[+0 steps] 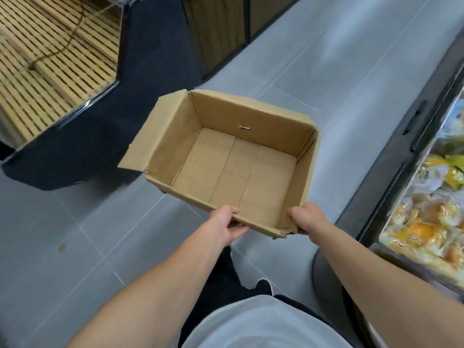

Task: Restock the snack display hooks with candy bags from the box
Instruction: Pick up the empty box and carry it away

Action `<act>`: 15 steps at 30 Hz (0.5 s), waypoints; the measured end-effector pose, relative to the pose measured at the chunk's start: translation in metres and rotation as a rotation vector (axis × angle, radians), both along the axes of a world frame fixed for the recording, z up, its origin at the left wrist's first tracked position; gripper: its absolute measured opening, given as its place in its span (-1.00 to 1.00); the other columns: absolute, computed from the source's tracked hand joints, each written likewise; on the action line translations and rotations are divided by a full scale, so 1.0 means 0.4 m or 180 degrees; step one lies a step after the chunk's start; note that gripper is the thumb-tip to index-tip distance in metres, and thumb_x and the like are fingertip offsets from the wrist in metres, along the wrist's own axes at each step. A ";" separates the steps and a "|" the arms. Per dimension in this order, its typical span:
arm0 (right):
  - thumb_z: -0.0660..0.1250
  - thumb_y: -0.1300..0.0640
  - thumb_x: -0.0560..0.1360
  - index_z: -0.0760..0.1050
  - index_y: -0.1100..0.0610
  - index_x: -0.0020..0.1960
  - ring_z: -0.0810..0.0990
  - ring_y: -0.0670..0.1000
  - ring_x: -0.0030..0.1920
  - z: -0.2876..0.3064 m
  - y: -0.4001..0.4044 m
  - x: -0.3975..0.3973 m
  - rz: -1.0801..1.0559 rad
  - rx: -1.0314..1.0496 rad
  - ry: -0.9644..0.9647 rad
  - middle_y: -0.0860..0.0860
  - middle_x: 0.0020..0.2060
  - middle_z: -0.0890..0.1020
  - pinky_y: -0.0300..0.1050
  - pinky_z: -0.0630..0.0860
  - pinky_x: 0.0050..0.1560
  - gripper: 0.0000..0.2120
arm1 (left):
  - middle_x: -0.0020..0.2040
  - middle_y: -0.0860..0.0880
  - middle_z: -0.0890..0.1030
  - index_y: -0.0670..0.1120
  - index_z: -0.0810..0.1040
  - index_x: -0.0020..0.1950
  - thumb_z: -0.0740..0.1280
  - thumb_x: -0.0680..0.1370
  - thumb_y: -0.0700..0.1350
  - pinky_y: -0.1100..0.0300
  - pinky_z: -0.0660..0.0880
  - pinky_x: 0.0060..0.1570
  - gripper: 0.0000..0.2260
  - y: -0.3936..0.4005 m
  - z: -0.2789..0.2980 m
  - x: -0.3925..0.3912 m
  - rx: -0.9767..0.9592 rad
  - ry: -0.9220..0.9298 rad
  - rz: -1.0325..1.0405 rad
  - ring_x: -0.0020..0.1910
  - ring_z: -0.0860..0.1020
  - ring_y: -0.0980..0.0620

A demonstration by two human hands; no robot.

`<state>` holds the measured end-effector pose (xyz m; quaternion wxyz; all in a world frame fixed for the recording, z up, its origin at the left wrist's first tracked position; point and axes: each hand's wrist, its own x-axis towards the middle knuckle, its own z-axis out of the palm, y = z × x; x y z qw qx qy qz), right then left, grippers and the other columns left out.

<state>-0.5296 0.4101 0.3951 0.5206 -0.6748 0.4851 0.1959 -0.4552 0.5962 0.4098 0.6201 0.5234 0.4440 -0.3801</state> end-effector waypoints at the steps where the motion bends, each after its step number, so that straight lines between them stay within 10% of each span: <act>1: 0.29 0.24 0.40 0.53 0.30 -0.06 0.67 0.20 -0.13 -0.002 -0.019 0.037 -0.0095 -0.0005 0.0006 0.18 -0.15 0.63 0.09 0.66 -0.11 -0.83 | 0.07 -0.30 0.59 -0.27 0.48 0.07 0.23 0.53 -0.34 -0.20 0.59 0.00 -0.87 -0.025 -0.012 0.052 0.0001 -0.0005 -0.0053 0.06 0.59 -0.28; 15: 0.28 0.18 0.30 0.58 0.20 -0.04 0.67 0.18 -0.06 -0.011 -0.343 0.449 -0.1972 0.0231 0.0209 0.16 -0.06 0.68 0.19 0.66 -0.03 -0.74 | -0.07 -0.23 0.60 -0.24 0.47 0.17 0.25 0.55 -0.29 -0.01 0.57 -0.46 -0.80 -0.532 -0.036 0.679 0.0139 0.0207 -0.2089 -0.14 0.60 -0.16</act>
